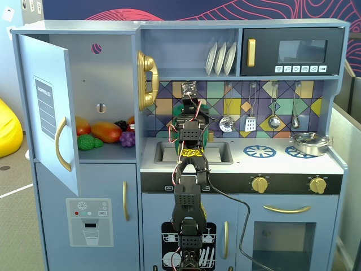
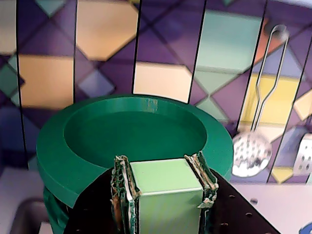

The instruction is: Pick up the lid from the counter and put it on the green recipient

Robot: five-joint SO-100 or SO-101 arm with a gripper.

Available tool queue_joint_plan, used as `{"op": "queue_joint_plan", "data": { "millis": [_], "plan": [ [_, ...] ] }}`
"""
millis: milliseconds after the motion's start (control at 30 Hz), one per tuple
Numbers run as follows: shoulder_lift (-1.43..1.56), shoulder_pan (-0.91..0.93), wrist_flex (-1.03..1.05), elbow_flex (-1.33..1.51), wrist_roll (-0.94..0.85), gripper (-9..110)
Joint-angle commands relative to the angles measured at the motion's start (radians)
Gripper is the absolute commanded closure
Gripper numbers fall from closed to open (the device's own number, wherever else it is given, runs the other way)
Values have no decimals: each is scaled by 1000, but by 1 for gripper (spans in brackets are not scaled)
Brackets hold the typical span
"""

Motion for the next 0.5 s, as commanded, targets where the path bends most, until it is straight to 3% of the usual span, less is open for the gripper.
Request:
{"op": "queue_joint_plan", "data": {
  "millis": [0, 433, 467],
  "plan": [
    [14, 2, -48, 8, -6, 102],
    [40, -3, -98, 118, 6, 101],
    [43, -3, -109, 124, 26, 96]
  ]
}}
